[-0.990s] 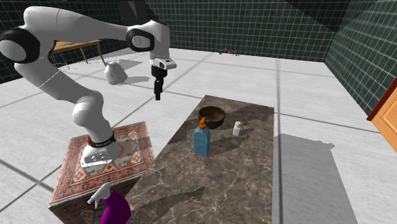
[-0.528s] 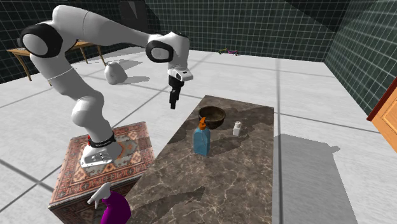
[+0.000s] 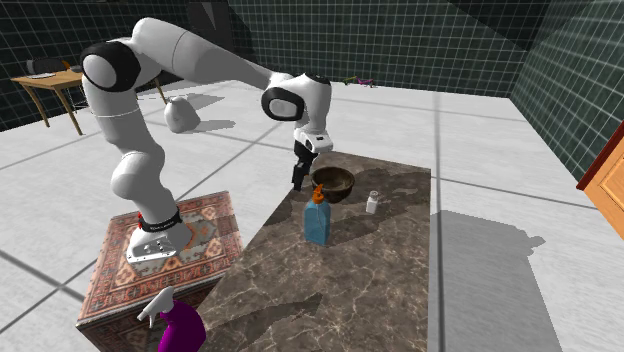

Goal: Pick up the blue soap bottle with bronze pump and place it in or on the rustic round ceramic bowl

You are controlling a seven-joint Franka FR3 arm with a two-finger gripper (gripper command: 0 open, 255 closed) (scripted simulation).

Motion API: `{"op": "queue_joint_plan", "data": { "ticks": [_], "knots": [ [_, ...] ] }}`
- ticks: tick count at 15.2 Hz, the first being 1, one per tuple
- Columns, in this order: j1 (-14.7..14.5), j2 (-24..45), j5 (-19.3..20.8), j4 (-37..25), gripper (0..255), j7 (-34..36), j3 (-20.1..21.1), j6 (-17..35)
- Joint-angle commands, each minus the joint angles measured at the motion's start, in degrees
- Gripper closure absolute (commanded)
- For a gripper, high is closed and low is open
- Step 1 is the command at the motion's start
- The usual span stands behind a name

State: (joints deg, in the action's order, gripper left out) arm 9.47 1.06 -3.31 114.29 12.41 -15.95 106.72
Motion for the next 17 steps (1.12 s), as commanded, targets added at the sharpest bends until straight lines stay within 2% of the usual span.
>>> {"op": "queue_joint_plan", "data": {
  "ticks": [1,8,17],
  "knots": [
    [0.8,4.1,-1.8,-3.2,0,0.3,-0.8,0.7],
    [5.3,18.4,-8.4,-15.9,0,0.6,-2.7,0.8],
    [5.0,19.5,-9.2,-11.6,0,0.0,-2.3,6.2]
  ]
}}
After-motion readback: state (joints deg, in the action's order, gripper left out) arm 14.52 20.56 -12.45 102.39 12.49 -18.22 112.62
